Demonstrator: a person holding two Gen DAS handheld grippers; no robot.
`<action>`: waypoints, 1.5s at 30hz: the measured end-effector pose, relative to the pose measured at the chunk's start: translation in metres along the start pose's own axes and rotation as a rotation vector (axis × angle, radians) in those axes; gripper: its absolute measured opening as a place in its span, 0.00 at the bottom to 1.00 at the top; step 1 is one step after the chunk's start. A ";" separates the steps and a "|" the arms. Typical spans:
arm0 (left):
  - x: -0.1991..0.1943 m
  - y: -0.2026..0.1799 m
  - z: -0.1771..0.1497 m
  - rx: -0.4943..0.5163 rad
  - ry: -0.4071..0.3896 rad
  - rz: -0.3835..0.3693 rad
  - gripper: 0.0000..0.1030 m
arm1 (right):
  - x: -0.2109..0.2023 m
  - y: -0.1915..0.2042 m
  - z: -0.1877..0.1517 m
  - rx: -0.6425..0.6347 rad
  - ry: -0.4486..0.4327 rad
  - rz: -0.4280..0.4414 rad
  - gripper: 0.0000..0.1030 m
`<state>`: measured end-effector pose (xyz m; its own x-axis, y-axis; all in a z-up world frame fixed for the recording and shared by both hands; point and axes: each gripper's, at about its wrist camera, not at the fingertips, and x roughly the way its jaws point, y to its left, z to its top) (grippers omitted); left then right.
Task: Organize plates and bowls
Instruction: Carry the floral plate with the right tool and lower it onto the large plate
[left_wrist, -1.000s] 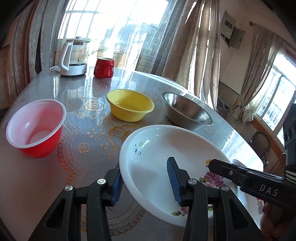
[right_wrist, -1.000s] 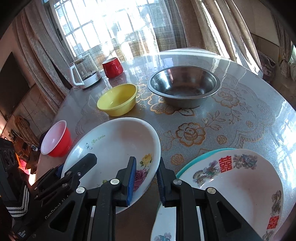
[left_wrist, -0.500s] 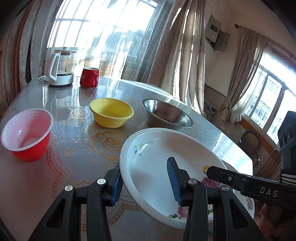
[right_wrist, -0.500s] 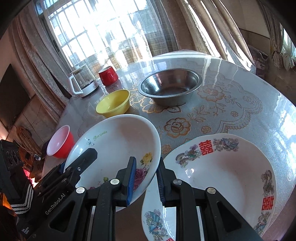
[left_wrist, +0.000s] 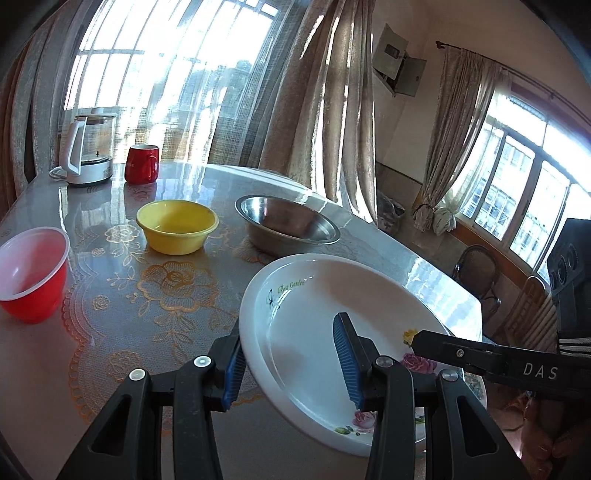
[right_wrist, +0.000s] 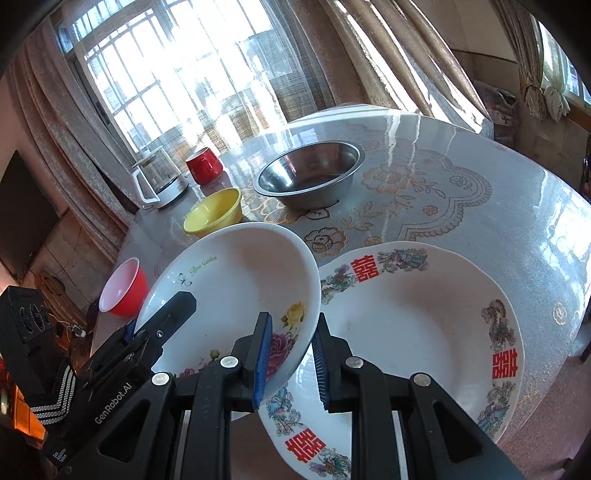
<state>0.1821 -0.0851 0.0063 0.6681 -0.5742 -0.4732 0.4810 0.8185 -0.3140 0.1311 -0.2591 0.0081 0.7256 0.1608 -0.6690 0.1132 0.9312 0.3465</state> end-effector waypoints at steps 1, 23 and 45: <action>0.001 -0.004 -0.001 0.006 0.004 -0.009 0.43 | -0.002 -0.004 -0.002 0.011 0.001 -0.003 0.21; 0.036 -0.092 -0.013 0.146 0.182 -0.013 0.43 | -0.036 -0.087 -0.029 0.197 0.033 -0.033 0.21; 0.068 -0.108 -0.013 0.177 0.430 0.070 0.48 | -0.024 -0.106 -0.020 0.239 0.099 -0.090 0.24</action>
<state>0.1681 -0.2118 -0.0030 0.4245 -0.4272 -0.7983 0.5572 0.8182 -0.1416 0.0880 -0.3555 -0.0259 0.6367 0.1227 -0.7613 0.3397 0.8417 0.4198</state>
